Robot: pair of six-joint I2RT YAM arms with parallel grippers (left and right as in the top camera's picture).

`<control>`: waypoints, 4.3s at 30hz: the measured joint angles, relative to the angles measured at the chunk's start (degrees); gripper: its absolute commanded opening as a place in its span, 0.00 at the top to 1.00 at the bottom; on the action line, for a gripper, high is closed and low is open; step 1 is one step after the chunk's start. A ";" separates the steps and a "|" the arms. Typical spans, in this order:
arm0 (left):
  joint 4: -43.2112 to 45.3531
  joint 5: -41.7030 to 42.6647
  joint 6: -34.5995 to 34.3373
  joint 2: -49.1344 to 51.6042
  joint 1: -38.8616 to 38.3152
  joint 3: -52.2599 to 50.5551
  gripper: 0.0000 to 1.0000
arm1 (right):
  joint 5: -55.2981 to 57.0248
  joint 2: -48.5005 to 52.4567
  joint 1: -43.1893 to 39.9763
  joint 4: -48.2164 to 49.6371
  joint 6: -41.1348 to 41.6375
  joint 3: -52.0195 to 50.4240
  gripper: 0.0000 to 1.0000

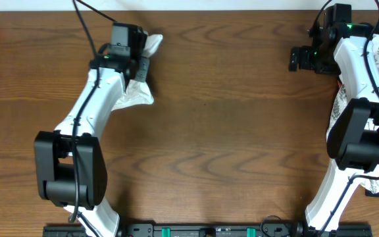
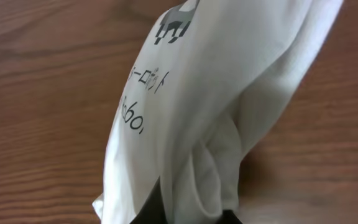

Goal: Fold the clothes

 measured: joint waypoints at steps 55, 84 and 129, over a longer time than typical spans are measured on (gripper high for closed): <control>3.74 47.23 -19.54 4.55 28.65 8.68 0.94 | 0.00 0.00 0.00 -0.02 0.00 -0.02 0.01; 5.99 22.71 -11.85 14.21 38.03 8.07 0.94 | 0.00 0.00 -0.02 0.00 0.00 -0.02 0.01; 16.92 25.20 -22.08 2.78 11.08 9.90 0.94 | 0.00 0.00 0.00 -0.02 0.00 -0.02 0.01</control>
